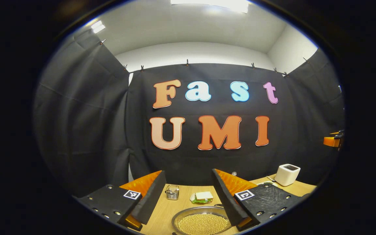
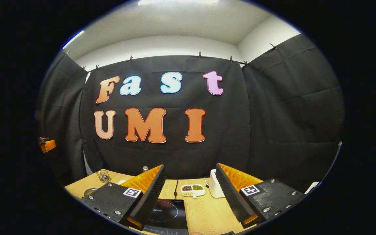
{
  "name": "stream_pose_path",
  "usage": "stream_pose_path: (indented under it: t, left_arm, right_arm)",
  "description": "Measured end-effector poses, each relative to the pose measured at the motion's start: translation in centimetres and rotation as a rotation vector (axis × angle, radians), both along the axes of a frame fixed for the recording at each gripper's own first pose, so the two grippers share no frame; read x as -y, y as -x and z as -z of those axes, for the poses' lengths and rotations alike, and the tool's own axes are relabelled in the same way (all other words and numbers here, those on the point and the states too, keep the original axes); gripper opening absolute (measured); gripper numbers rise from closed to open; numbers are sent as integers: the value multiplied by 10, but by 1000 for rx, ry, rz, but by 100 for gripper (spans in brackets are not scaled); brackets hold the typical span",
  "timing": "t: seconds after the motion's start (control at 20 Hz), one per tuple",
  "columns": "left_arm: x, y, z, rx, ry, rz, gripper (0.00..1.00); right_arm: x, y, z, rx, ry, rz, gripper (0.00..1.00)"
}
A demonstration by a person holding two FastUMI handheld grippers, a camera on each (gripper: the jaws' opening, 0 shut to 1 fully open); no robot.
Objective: First push the handle of the pot to place it horizontally, then grasp the pot with both hands and set it on the induction cooktop.
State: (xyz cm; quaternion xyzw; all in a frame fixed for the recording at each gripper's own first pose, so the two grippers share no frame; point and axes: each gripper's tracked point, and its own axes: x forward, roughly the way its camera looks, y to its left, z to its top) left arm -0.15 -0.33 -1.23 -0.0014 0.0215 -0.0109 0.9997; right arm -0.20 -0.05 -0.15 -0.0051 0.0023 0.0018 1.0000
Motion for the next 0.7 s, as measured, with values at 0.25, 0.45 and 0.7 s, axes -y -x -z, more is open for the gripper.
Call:
stream_pose_path:
  t: [0.25,0.45,0.7]
  left_arm:
    - [-6,-2,1,3,-6,-14,89]
    - [-4,-1,9,-17,-35,-4,87]
    - [13,0,27,-40,-34,50,47]
  right_arm:
    - [-2,0,4,-11,-2,-8,95]
    - [0,0,4,-9,-4,2,95]
    - [-2,-1,9,-19,1,0,95]
